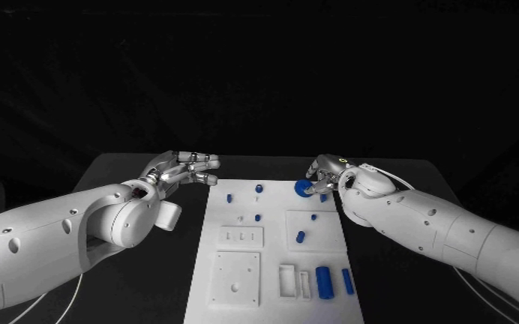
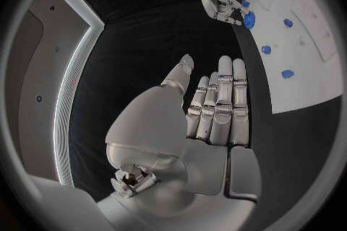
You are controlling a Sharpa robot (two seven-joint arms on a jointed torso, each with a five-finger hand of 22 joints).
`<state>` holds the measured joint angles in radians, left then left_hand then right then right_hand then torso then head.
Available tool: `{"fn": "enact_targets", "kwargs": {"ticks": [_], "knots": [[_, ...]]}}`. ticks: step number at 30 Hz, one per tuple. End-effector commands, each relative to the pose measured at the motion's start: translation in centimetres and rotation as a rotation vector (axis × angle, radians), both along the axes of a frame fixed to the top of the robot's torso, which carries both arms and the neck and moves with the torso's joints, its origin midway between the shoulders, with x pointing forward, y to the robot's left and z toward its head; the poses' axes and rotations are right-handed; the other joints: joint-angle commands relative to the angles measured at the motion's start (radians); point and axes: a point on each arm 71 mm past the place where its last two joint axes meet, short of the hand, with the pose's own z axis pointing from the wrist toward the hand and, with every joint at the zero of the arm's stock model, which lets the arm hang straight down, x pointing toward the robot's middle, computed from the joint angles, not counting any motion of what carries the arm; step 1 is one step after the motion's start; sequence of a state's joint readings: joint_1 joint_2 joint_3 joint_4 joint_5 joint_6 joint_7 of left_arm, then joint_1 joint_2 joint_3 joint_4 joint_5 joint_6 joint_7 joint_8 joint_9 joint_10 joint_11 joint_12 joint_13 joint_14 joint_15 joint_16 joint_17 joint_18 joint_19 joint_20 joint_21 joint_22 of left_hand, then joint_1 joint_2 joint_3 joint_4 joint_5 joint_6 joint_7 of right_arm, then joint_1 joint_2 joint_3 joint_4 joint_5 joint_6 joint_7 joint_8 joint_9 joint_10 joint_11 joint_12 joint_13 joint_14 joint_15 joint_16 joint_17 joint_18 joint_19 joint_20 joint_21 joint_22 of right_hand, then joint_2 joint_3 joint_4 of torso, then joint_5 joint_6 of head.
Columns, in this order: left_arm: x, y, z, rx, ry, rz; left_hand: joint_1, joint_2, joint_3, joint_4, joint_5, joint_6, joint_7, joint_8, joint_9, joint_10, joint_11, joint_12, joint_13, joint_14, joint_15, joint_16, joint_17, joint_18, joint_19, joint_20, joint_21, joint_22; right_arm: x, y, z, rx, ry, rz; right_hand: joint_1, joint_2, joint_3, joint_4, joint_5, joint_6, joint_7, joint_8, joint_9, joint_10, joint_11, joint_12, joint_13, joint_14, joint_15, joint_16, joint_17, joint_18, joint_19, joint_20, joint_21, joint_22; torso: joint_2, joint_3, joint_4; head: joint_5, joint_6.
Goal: Assemble the parts on the task board
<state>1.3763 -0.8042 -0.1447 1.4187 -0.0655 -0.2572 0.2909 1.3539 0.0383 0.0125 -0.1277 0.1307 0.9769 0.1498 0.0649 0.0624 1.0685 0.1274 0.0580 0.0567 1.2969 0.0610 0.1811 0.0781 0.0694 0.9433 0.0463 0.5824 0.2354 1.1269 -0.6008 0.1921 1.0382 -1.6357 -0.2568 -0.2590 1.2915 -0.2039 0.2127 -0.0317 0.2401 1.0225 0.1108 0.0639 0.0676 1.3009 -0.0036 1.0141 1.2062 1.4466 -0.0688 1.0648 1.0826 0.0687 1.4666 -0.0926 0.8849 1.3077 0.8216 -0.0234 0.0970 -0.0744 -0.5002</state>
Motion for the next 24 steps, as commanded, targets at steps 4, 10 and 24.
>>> {"fn": "enact_targets", "kwargs": {"ticks": [4, 10, 24], "knots": [[-0.1, -0.4, 0.1, -0.01, 0.003, -0.025, 0.004, 0.006, 0.002, -0.005, -0.002, -0.006, 0.003, 0.001, 0.001, -0.003, 0.0, 0.002, 0.002, -0.002, 0.002, 0.005, 0.0, 0.002, -0.007, -0.001, 0.003, -0.001, 0.2, 0.2, -0.3, 0.004, 0.012, 0.007, -0.002, 0.012, -0.007, 0.007, 0.0, 0.0, -0.002, 0.0, 0.001, -0.001, 0.003, -0.005, -0.002, 0.007, -0.001, -0.005, 0.0, 0.019, 0.036, 0.004, 0.003, 0.111, 0.0, -0.0012, 0.0011, 0.004, -0.003], [-0.1, -0.4, 0.1, -0.009, 0.005, -0.027, 0.003, 0.006, 0.001, -0.003, -0.001, -0.006, 0.003, 0.001, 0.001, -0.004, 0.0, 0.002, 0.002, -0.002, 0.003, 0.005, 0.0, 0.002, -0.007, -0.001, 0.004, -0.002, 0.3, 0.3, -0.5, 0.002, 0.023, 0.008, 0.0, 0.017, -0.005, 0.009, 0.004, 0.006, -0.003, 0.0, 0.002, 0.004, 0.003, 0.005, 0.003, 0.008, -0.002, -0.002, 0.003, 0.018, 0.037, 0.004, 0.01, 0.113, -0.001, -0.0003, 0.0002, 0.009, -0.005], [-0.1, -0.3, 0.0, -0.007, 0.008, -0.03, 0.003, 0.006, 0.001, -0.003, -0.001, -0.006, 0.003, 0.001, 0.001, -0.004, 0.0, 0.002, 0.002, -0.002, 0.003, 0.005, 0.0, 0.002, -0.007, -0.001, 0.004, -0.002, 0.3, 0.5, -1.5, -0.015, 0.079, 0.016, -0.004, 0.023, 0.029, -0.005, 0.026, 0.029, -0.007, -0.001, 0.0, 0.011, 0.0, 0.024, 0.018, 0.009, -0.004, 0.009, 0.018, 0.015, 0.037, 0.002, 0.03, 0.116, -0.001, 0.0001, -0.0013, 0.012, -0.008]]}}
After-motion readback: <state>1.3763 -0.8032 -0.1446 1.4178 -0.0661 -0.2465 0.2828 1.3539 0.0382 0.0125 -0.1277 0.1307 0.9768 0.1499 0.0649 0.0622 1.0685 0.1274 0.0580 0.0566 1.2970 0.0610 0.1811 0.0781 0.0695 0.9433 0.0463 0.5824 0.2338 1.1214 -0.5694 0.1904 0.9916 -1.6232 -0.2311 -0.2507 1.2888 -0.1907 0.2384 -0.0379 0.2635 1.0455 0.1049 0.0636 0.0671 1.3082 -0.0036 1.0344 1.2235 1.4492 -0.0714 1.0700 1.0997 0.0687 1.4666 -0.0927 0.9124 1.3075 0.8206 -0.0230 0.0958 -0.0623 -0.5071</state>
